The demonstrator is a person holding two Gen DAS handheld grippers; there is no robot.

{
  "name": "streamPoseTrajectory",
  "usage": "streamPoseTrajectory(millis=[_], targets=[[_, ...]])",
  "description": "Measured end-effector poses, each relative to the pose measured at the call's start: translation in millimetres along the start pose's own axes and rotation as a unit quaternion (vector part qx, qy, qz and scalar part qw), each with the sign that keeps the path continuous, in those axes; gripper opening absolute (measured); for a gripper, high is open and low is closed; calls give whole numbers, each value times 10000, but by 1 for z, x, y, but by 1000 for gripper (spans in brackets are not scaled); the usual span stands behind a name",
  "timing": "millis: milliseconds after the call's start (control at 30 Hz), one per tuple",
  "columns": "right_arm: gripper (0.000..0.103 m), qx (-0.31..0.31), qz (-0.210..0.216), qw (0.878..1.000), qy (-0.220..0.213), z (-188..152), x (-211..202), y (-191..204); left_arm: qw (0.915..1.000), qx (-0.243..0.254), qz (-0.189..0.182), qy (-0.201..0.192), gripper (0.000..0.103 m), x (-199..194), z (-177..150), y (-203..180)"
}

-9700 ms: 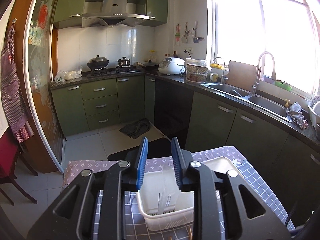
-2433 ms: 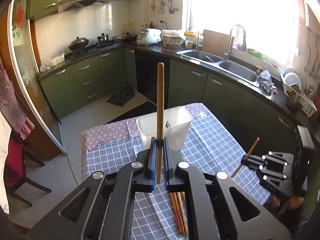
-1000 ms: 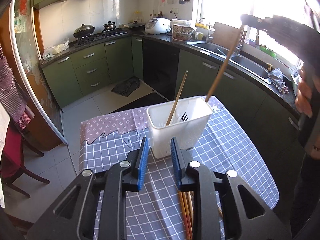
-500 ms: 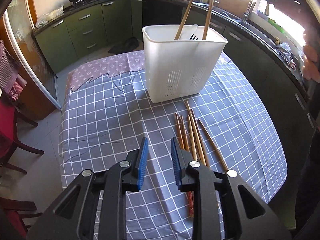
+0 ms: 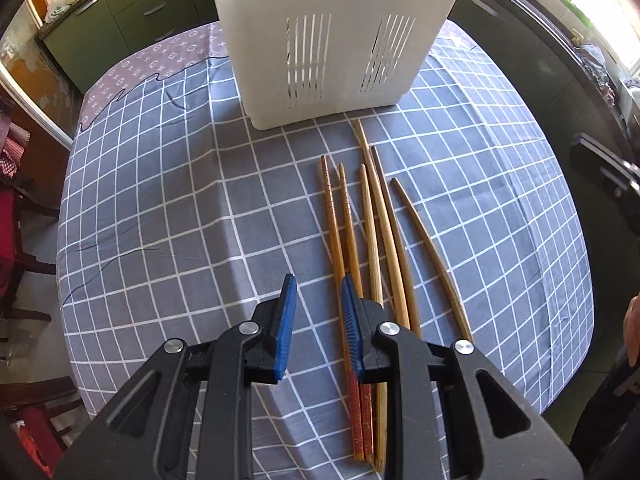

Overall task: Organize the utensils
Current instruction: 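Grasp and lift another wooden chopstick with the left tool while the right tool approaches the chopsticks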

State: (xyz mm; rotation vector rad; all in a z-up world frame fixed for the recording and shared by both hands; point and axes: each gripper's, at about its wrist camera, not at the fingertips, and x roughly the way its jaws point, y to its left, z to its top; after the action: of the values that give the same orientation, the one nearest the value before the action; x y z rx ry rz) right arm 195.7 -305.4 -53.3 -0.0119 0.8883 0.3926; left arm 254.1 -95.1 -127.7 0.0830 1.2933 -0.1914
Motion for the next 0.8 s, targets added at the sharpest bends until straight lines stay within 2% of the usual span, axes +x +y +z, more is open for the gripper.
streamPoseTrajectory(millis=[167,500,600,800], targets=[[11,123,52,9997,213,-21,15,-13,9999,28,129,59,22,8,11,-6],[11,165,80,9995,275,-19,16,-19,9986,226,395,251,19,25,18,-21],[24,150,81,9994,309,-19,18,-17,9984,269,412,280,15,29,18,-26],[24,68,124,9992,377,-20,22,-11,9975,433,438,359,10,30,16,-38]])
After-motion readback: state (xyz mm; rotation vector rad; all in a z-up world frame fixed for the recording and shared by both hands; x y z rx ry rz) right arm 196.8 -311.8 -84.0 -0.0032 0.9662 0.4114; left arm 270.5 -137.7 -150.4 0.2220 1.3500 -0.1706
